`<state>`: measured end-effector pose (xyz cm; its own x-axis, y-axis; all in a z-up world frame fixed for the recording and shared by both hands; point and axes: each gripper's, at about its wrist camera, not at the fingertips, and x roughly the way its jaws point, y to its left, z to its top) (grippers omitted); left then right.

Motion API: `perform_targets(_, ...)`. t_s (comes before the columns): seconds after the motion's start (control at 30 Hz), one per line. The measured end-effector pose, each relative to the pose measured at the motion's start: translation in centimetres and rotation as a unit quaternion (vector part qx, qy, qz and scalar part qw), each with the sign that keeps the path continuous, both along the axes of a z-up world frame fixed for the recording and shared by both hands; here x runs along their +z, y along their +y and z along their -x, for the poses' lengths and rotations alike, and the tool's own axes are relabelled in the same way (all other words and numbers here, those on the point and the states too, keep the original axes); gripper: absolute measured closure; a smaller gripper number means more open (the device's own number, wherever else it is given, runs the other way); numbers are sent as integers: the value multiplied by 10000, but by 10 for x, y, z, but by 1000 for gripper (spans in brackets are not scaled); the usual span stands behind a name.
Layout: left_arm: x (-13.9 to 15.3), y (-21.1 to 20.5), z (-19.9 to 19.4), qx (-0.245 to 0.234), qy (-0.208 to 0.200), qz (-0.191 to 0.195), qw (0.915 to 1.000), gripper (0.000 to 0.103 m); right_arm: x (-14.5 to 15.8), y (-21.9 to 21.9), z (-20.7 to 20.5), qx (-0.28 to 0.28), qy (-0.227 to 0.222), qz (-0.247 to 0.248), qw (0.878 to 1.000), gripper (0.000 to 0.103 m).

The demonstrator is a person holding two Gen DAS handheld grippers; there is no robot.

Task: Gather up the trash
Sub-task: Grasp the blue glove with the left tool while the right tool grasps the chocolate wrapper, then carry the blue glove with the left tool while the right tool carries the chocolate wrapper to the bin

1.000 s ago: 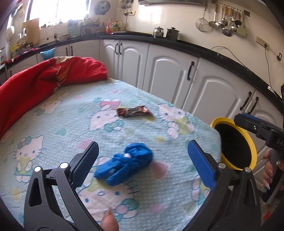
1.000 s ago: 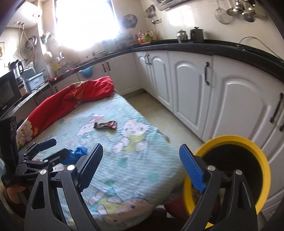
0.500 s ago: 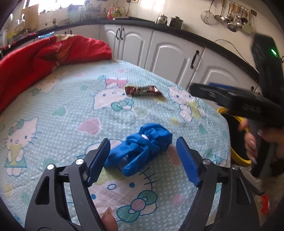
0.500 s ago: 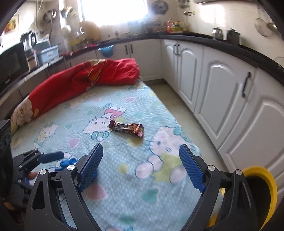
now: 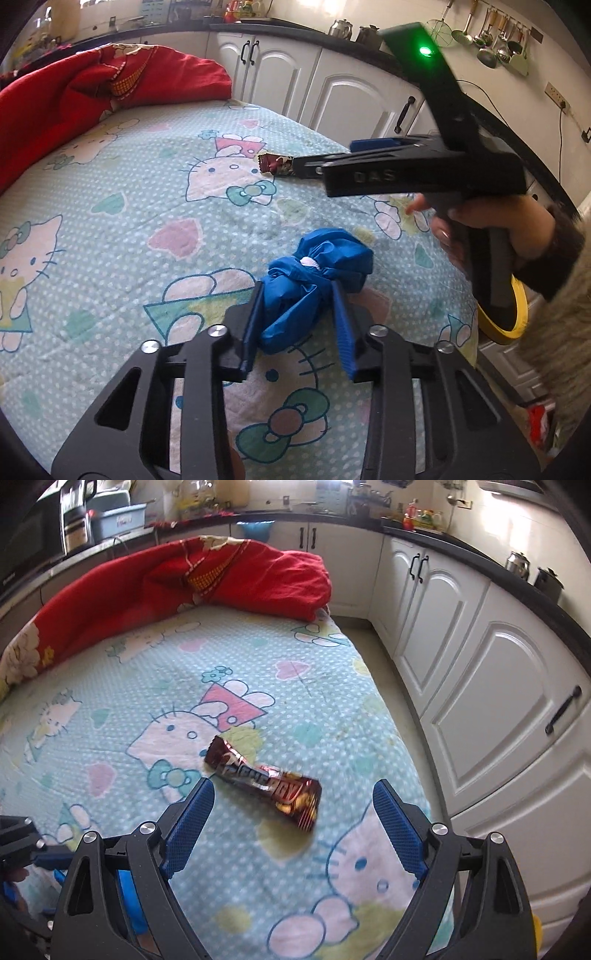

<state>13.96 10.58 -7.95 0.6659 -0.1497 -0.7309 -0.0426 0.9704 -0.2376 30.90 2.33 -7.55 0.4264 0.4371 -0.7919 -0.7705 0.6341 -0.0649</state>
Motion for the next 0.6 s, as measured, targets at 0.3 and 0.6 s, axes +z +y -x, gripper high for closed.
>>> perform_targets(0.3, 4, -9, 6, -191, 2, 41, 9998, 91, -15, 12, 0, 284, 170, 46, 9994, 44)
perform_targets(0.6, 7, -18, 11, -223, 18, 116, 9997, 91, -13, -16, 23, 170, 272, -283, 9991, 99)
